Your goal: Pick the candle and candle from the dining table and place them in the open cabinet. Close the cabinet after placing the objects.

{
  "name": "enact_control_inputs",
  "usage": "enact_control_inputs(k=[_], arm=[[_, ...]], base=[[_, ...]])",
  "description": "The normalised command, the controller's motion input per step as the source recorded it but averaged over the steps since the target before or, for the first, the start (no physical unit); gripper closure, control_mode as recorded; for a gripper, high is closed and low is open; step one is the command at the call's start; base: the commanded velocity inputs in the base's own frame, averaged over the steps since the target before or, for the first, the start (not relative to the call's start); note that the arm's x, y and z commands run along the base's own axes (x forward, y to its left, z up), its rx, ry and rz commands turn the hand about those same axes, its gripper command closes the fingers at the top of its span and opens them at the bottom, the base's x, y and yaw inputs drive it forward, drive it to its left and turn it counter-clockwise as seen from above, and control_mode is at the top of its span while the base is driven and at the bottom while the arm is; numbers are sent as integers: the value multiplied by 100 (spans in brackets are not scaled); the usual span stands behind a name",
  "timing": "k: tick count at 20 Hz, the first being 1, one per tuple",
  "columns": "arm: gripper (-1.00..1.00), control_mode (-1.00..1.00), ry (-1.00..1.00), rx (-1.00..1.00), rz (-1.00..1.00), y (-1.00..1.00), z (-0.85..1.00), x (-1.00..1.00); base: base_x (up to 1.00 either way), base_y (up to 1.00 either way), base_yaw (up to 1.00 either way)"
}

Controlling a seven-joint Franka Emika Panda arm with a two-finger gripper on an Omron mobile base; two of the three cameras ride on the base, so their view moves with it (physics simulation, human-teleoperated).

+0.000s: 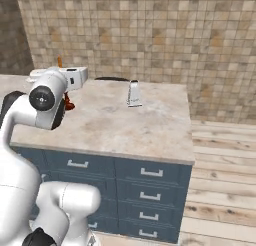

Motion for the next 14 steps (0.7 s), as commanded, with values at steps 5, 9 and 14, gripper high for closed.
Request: enact_control_inputs(k=[5,9,14], arm=[[100,100,0,0,0,0,0,0],[100,100,0,0,0,0,0,0],[100,100,0,0,0,0,0,0]], base=[[-79,-4,-13],[-53,-7,-48],[-45,-16,-58]])
